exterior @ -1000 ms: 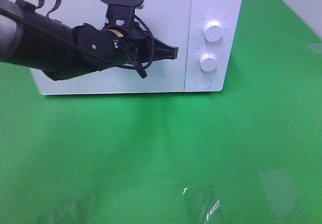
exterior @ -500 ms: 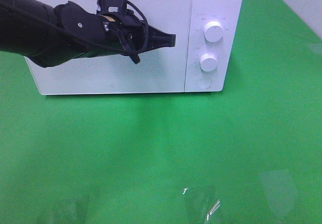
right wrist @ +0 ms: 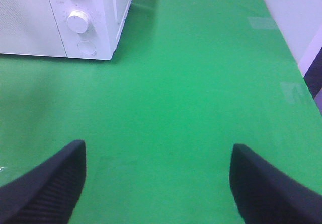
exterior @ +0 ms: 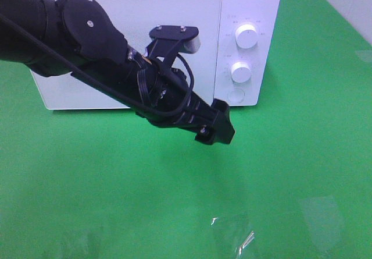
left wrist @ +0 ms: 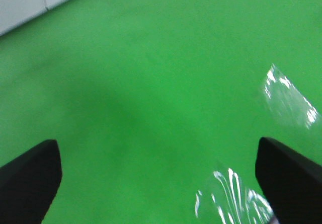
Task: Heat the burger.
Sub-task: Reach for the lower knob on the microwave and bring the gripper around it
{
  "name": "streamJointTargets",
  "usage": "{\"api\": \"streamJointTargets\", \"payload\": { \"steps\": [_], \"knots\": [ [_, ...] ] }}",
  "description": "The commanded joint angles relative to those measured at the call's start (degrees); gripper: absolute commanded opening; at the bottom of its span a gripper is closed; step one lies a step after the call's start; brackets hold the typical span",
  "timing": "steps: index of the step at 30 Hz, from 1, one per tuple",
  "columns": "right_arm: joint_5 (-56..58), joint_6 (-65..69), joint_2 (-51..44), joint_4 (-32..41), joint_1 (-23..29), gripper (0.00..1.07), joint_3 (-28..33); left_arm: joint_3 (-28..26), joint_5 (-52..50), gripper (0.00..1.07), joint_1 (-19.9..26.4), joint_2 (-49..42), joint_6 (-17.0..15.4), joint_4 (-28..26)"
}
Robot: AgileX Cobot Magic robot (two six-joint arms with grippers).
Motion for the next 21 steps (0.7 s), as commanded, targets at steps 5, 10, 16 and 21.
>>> {"api": "streamJointTargets", "payload": {
  "steps": [5, 10, 16, 21],
  "knots": [
    [-0.57, -0.11, -1.66, 0.23, -0.23, 0.75, 0.11, 0.17, 19.88, 0.98, 0.11, -4.24, -1.43, 8.08],
    [-0.57, -0.11, -1.66, 0.23, -0.23, 0.75, 0.11, 0.17, 25.67, 0.98, 2.41, -6.82, -7.45, 12.2],
    [-0.57, -0.11, -1.66, 0.23, -0.23, 0.75, 0.11, 0.17, 36.55, 0.98, 13.87, -12.72, -14.78, 19.42],
    [-0.57, -0.11, -1.66, 0.23, -0.23, 0.75, 0.11, 0.17, 42.86, 0.98, 24.58, -17.3, -15.24, 20.86]
  ]
}}
